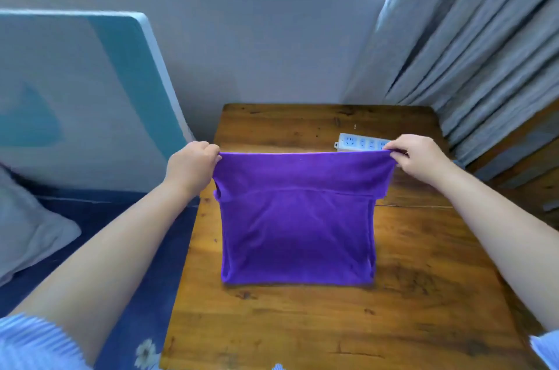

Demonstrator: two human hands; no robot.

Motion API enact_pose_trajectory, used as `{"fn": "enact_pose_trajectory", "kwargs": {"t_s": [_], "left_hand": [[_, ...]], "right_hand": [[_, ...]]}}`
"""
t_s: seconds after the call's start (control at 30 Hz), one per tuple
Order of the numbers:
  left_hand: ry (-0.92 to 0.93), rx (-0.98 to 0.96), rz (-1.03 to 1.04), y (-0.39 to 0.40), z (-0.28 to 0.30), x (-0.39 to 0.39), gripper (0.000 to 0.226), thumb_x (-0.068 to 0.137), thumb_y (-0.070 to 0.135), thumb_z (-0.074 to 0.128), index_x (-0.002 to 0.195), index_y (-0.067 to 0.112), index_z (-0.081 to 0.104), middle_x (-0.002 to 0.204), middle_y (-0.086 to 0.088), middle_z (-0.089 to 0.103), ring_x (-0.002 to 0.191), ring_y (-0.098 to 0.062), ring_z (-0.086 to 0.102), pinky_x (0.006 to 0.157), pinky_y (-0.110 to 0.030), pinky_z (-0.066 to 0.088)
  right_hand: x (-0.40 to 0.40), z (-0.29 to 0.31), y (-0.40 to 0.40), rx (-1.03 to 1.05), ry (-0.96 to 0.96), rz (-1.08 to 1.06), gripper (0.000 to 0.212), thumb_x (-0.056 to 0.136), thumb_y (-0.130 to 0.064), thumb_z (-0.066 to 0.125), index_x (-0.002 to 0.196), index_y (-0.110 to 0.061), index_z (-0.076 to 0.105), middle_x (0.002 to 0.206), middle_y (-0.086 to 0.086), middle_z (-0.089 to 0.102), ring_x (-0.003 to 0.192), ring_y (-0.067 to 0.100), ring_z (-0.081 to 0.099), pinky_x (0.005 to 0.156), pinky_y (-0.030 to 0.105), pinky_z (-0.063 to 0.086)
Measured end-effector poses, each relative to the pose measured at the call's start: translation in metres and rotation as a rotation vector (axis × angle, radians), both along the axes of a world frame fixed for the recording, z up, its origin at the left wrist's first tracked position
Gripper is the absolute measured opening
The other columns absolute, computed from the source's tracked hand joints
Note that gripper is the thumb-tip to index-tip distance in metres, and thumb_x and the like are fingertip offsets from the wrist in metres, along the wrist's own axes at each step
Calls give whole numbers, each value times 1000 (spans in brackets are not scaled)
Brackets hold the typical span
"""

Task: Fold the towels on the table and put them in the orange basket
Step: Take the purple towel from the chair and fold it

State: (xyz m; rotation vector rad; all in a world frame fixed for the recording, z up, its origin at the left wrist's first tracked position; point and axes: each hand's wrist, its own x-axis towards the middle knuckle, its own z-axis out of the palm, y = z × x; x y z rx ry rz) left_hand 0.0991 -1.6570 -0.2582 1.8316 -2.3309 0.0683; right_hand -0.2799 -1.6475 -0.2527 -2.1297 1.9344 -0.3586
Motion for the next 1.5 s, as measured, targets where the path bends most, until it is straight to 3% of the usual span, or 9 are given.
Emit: {"fn": "enact_pose_trajectory", "kwargs": {"t_s": [0.13, 0.33, 0.43, 0.53, 0.83, 0.93, 1.07, 1.33, 1.5], "left_hand": [[48, -54, 101, -9, 63, -20, 30, 97, 20, 44, 107, 0, 63, 108, -19, 58, 109, -33, 51, 80, -42, 46], [202, -599, -70, -1, 144, -12, 23, 79, 15, 52, 67, 0, 65, 64, -18, 62, 57, -33, 64, 46, -30, 47], [-69, -353, -120, 11, 144, 3, 12, 76, 3, 64, 66, -4, 62, 65, -20, 60, 54, -34, 64, 41, -34, 51], [145, -354, 81, 10, 151, 8, 20, 90, 9, 55, 90, -9, 64, 93, -27, 62, 83, -41, 63, 64, -43, 50], [-160, -696, -287, -7, 156, 30, 20, 75, 8, 49, 57, -2, 52, 53, -19, 55, 24, -28, 49, 19, -28, 35], [-122, -607, -187, 0, 159, 17, 12, 78, 3, 55, 69, -4, 58, 69, -22, 60, 41, -33, 60, 29, -33, 43], [-315, -84, 9, 4, 150, 7, 23, 100, 11, 36, 114, 1, 50, 119, -14, 53, 101, -35, 62, 76, -41, 49], [212, -136, 247, -21, 167, 3, 26, 86, -13, 33, 106, -8, 49, 114, -29, 51, 101, -45, 53, 83, -46, 42], [231, -179, 227, -22, 152, 11, 25, 88, -9, 36, 109, -9, 51, 116, -27, 51, 101, -43, 54, 84, -45, 41]], "right_hand": [[20, 53, 5, -274, -34, 43, 27, 73, -3, 48, 80, 11, 70, 80, 31, 67, 81, 44, 64, 73, 34, 46], [28, 144, 15, -745, -337, -363, 40, 75, -11, 37, 93, 9, 67, 94, 33, 63, 90, 43, 59, 81, 37, 40], [26, 143, 23, -573, -76, -221, 53, 71, -23, 30, 92, 7, 69, 95, 31, 65, 94, 42, 58, 80, 38, 45], [24, 150, 26, -641, -85, -255, 44, 72, -14, 35, 88, 8, 69, 89, 32, 65, 90, 45, 58, 79, 40, 44], [18, 159, 34, -458, -55, -123, 22, 80, 0, 53, 92, 8, 70, 97, 28, 68, 96, 39, 62, 83, 32, 40], [26, 153, 40, -616, -170, -231, 35, 72, -7, 43, 86, 10, 70, 88, 32, 67, 88, 43, 63, 78, 32, 37], [34, 131, 38, -351, -60, -204, 55, 65, -19, 30, 96, 4, 69, 102, 28, 65, 101, 36, 59, 83, 33, 41], [54, 149, -8, -584, -213, -329, 28, 85, 5, 44, 102, 7, 66, 105, 30, 63, 101, 39, 57, 84, 32, 35], [54, 137, -8, -651, -164, -247, 24, 82, 7, 47, 95, 9, 67, 96, 31, 65, 93, 40, 60, 81, 31, 36]]}}
